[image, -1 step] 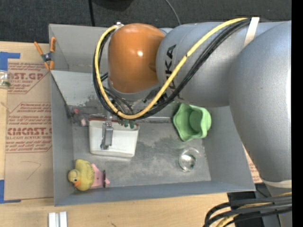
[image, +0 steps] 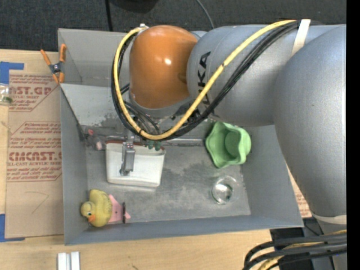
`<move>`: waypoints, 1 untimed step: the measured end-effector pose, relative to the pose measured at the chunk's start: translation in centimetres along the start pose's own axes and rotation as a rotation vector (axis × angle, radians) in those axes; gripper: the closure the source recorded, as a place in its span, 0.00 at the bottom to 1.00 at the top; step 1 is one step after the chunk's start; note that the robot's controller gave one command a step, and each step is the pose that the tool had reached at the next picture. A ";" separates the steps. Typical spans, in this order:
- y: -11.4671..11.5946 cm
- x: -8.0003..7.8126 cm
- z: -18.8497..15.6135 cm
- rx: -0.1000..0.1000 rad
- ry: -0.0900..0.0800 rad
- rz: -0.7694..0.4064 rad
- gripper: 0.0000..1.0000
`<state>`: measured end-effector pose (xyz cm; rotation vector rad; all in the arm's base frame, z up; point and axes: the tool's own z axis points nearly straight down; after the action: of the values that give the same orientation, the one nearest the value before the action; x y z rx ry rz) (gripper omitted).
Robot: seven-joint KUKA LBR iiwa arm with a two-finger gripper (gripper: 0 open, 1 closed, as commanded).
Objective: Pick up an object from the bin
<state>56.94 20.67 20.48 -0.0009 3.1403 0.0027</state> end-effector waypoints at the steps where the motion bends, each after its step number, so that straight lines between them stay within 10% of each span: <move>1: -0.7 1.3 6.1 -0.001 0.001 0.110 0.00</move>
Offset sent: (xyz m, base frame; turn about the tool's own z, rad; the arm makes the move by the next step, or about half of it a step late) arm -0.0238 -0.0107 -0.0683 0.1766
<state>55.70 20.02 14.37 0.1724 3.1362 0.0038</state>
